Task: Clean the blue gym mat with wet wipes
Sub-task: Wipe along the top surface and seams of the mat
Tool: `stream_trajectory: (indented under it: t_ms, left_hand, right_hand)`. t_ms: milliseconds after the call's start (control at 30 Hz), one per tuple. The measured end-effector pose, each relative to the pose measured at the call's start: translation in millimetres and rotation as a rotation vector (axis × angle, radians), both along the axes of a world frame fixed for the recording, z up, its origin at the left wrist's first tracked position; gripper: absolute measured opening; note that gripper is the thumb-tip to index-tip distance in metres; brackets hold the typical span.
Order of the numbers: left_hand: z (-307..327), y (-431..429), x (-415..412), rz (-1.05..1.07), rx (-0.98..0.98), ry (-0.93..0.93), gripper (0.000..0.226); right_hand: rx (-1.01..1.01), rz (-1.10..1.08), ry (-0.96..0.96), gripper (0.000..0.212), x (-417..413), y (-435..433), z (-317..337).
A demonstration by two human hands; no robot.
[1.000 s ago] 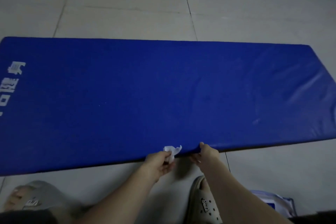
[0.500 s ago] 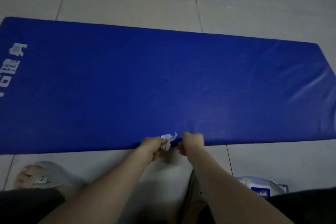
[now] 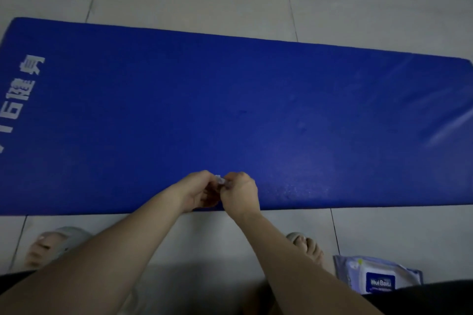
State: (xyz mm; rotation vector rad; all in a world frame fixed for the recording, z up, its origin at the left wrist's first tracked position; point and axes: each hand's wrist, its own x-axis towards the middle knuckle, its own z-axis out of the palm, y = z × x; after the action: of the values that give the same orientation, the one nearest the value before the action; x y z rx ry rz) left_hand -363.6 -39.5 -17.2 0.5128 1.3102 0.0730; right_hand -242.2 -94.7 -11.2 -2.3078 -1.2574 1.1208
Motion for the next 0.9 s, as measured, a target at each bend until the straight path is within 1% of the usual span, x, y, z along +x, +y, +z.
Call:
stream_trajectory:
  t_ms: [33,67,100,133,167,233,267,333,400,500,567,633,700,767,833,900]
  left_hand:
    - [-2.1,2.5,-3.4,-0.053,0.032,0.048,0.017]
    - [-6.1,4.9,-7.7,-0.135,0.1,0.143,0.012]
    - [-11.4,7.3,-13.5,-0.255,0.195,0.274,0.007]
    - [-18.1,7.9,-19.7,-0.401,0.286,0.409,0.009]
    - [-21.6,5.7,-24.0,-0.561,0.361,0.528,0.015]
    - [-27.7,-5.5,-27.0,-0.807,0.442,0.651,0.029]
    - [-30.9,-12.2,-25.0,-0.9,0.513,0.695,0.034]
    - [-33.7,-24.4,-17.2,-1.137,0.729,0.766,0.038]
    - [-34.2,-31.4,-12.2,-1.357,0.931,0.81,0.036]
    - [-34.6,-31.5,-15.7,-1.555,1.106,0.792,0.012]
    - [-34.5,-35.2,-17.5,-1.656,1.164,0.738,0.017]
    - [-31.3,-40.6,-18.6,-1.703,1.155,0.702,0.023]
    - [-31.7,-45.1,-20.2,-1.71,1.133,0.694,0.023]
    - [-29.1,-49.9,-23.0,-1.727,1.088,0.697,0.021]
    - [-23.9,-53.3,-26.5,-1.766,1.049,0.694,0.018]
    - [-22.8,-51.3,-26.6,-1.79,1.08,0.677,0.014]
  right_hand:
    - [0.009,-0.027,-0.018,0.039,6.2,-0.7,-2.6]
    - [0.008,-0.065,-0.038,0.034,15.3,-2.1,-5.0]
    - [-0.01,-0.131,-0.06,0.023,28.7,-4.3,-9.6]
    - [-0.039,-0.226,-0.076,0.017,43.2,-7.1,-14.4]
    - [-0.064,-0.328,-0.086,0.02,58.9,-11.3,-17.2]
    - [-0.103,-0.445,-0.151,0.021,84.7,-17.9,-25.1]
    - [-0.116,-0.457,-0.192,0.022,91.3,-19.5,-28.5]
    - [-0.147,-0.428,-0.228,0.025,93.0,-21.0,-35.4]
    - [-0.16,-0.364,-0.221,0.027,83.9,-23.9,-38.6]
    - [-0.162,-0.305,-0.203,0.039,73.6,-28.8,-37.9]
    - [-0.187,-0.273,-0.228,0.04,75.8,-29.8,-35.3]
    - [-0.22,-0.22,-0.253,0.036,81.0,-31.3,-32.2]
    - [-0.24,-0.136,-0.301,0.028,85.6,-35.6,-29.8]
    - [-0.202,-0.064,-0.328,0.028,83.9,-40.4,-27.7]
    - [-0.208,-0.097,-0.306,0.029,79.2,-44.2,-30.5]
    - [-0.229,-0.112,-0.28,0.034,76.8,-43.4,-30.6]
